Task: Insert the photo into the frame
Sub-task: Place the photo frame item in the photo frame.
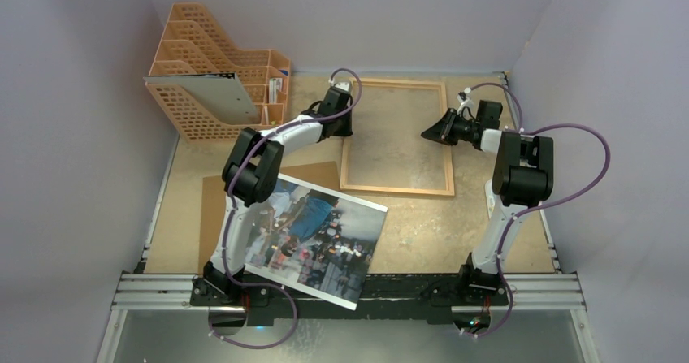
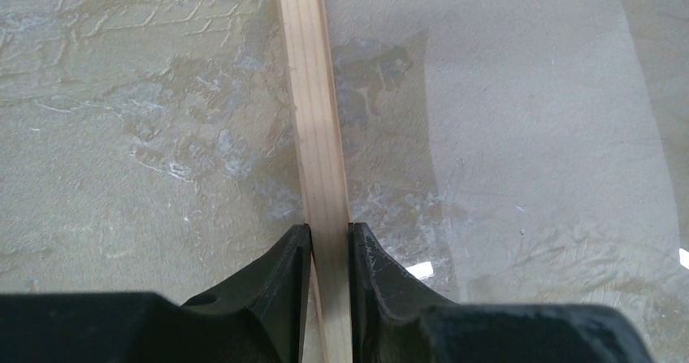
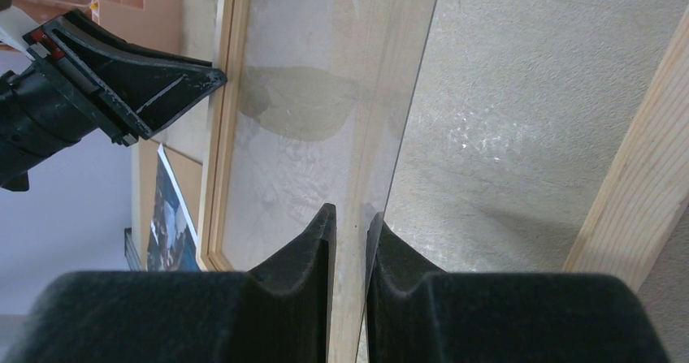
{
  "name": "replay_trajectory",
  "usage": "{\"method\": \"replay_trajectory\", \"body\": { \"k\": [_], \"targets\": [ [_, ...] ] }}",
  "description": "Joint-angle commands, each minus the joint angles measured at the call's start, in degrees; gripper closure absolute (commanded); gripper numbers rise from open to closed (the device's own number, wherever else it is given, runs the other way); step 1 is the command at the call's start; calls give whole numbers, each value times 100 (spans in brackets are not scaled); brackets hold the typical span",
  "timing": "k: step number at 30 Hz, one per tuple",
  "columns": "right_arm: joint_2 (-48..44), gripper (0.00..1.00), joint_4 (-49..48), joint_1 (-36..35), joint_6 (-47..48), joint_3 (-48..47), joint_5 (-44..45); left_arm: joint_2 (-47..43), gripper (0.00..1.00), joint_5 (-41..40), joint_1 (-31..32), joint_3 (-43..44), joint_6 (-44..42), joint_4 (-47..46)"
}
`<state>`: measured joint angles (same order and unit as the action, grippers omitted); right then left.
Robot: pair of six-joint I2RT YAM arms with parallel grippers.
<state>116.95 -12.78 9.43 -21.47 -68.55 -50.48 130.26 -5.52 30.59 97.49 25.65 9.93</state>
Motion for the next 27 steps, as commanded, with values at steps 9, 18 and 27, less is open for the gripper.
{"method": "replay_trajectory", "body": {
  "k": [9,18,27],
  "targets": [
    [-122,79,186,-77,-40,-127,-95,744,77,-417,93,455,-358,1050],
    [-166,75,222,-79,-41,-149,-67,1030,75,-740,158,823,-455,1542],
    [-358,69,425,-75,-63,-223,-50,1060,82,-837,151,819,-442,1591]
  ]
}}
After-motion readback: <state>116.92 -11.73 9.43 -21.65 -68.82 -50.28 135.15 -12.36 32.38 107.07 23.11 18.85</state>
